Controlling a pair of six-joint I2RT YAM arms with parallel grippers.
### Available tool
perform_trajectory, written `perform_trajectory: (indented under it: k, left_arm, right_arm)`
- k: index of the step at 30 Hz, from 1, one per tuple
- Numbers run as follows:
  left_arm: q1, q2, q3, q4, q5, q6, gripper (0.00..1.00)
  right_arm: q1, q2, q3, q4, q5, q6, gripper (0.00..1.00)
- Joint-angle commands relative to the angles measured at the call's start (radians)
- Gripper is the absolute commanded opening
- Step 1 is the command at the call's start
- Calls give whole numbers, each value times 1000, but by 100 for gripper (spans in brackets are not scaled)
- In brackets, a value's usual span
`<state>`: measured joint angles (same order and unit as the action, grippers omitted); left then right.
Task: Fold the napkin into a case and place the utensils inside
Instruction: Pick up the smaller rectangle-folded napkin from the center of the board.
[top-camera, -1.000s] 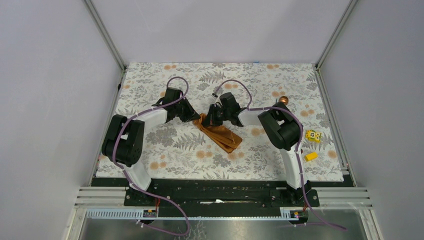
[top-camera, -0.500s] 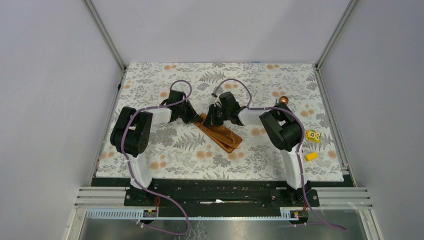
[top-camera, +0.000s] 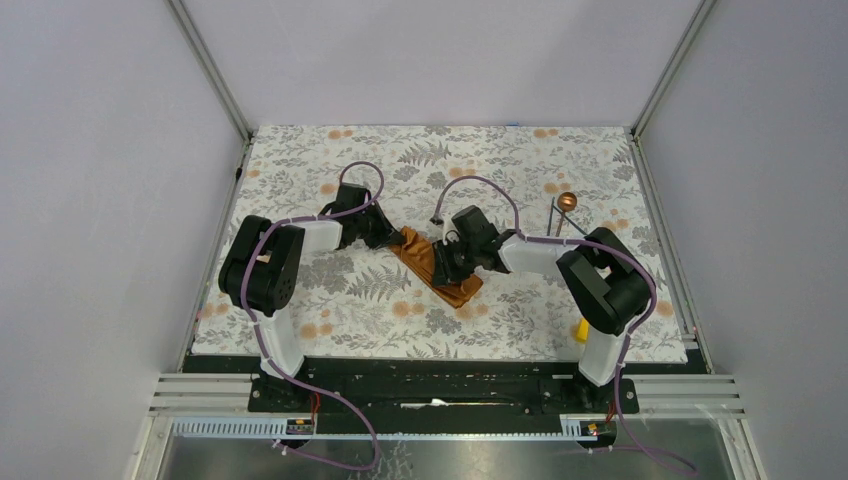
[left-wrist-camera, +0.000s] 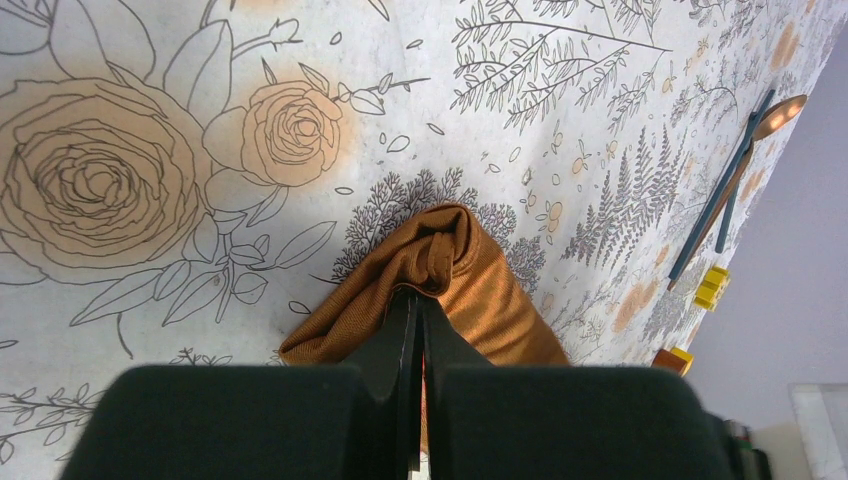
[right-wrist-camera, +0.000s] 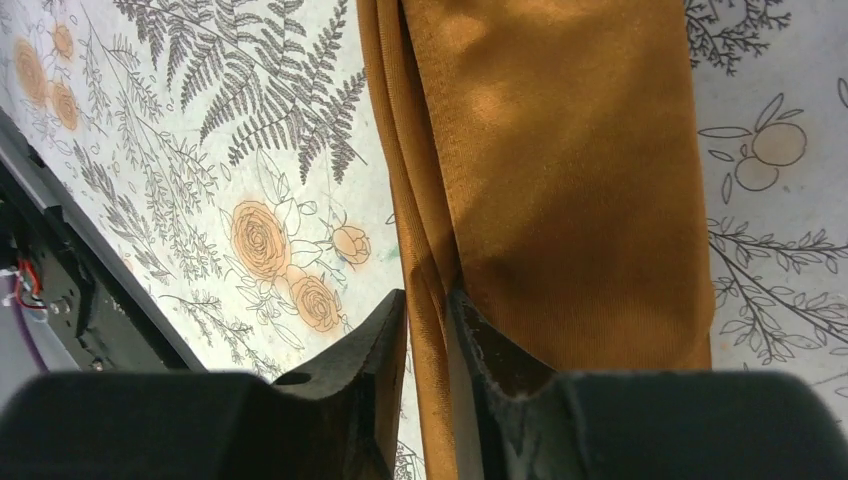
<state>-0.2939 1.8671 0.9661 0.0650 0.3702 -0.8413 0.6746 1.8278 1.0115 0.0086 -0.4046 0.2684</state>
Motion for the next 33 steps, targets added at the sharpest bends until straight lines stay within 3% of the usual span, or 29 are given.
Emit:
perform_trajectory:
  k: [1,6,10,14,22,33]
  left_arm:
    - [5,-15,-35,-64,-60,42,0]
    - [6,-30,-35,-89,-65,50,0]
    - [5,-33,-39,-86,-65,49,0]
    - [5,-34,-47,-76,-60,44,0]
    - [6,-33,-34,-92,-62,51,0]
    - [6,-28,-35,-87,-62,47,0]
  right_arm:
    - [36,-30,-39,22,17,-24,28]
    - [80,-140,18,-137,78,-66,37]
    - [85,-209,56,-225,133,-116,64]
    - [86,-181,112,-282,194,-182,77]
    - [141,-56,211,-298,325,-297,80]
    - [235,66,223,-284,496,-333,73]
